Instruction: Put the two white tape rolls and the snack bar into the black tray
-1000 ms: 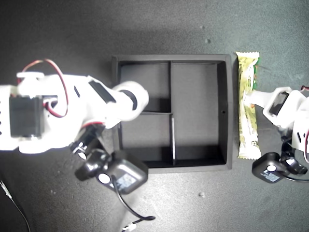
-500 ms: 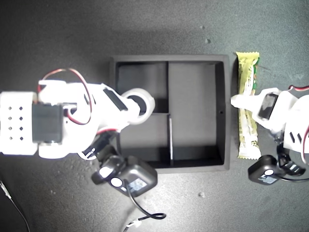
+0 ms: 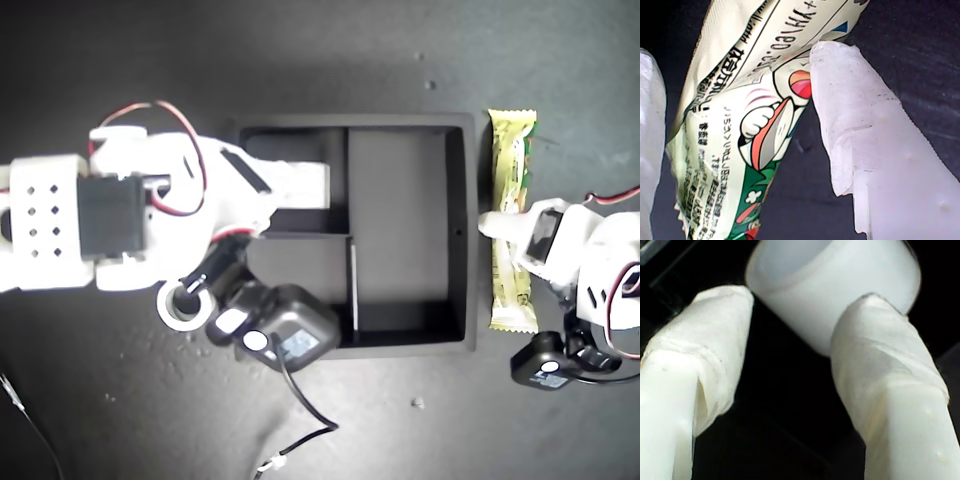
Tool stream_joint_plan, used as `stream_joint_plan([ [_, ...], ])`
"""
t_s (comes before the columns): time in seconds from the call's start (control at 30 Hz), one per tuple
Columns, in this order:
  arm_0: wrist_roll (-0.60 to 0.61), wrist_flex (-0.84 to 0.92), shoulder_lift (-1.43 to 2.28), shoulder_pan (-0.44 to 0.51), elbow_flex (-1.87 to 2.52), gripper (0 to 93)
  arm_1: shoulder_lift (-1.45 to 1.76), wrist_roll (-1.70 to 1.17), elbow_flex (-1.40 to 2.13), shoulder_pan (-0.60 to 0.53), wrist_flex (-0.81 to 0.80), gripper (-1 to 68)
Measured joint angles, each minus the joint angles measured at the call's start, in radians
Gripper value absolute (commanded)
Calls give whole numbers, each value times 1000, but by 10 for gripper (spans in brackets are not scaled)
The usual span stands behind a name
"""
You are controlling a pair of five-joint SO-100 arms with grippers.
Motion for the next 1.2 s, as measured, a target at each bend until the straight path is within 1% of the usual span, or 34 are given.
stream_joint_plan([
  [0.13,29,104,-14,-18,-124,131,-54,-2,-8,15,-15,196],
  [0.2,38,167,-14,-29,-196,130,-100,-2,-31,25,-20,183],
  [0.23,43,199,-14,-32,-229,127,-115,-2,-38,29,-20,122],
  [0.27,44,230,-14,-34,-261,121,-127,-2,-43,35,-20,32],
  [0.3,44,268,-14,-35,-295,113,-135,-2,-46,41,-20,-1],
  [0.4,9,379,29,-35,-327,99,-138,14,-55,64,-2,-2],
  [0.47,-37,425,107,-35,-293,98,-140,49,-92,75,84,-2],
  [0.53,-98,433,224,-31,-193,94,-141,94,-152,92,206,-3],
  [0.57,-129,428,287,-18,-127,91,-141,120,-196,95,270,-3],
  [0.63,-190,376,416,37,20,83,-141,196,-321,98,420,-3],
  [0.73,-265,233,538,164,221,75,-141,342,-546,89,638,-3],
  [0.77,-293,170,545,219,282,75,-141,411,-621,89,683,-3],
  [0.8,-310,127,541,252,319,75,-141,471,-670,89,709,-3],
  [0.87,-342,54,492,310,350,75,-140,635,-742,97,729,-3],
  [0.93,-357,18,416,347,348,78,-140,818,-764,104,733,-4],
  [1.0,-371,-2,328,360,348,82,-140,951,-764,109,684,-4],
  [1.03,-373,-12,295,370,350,83,-140,971,-765,110,649,-4],
  [1.1,-373,-37,258,385,348,84,-141,910,-769,118,583,-4],
  [1.2,-387,-60,219,393,348,84,-141,581,-761,147,551,-4],
])
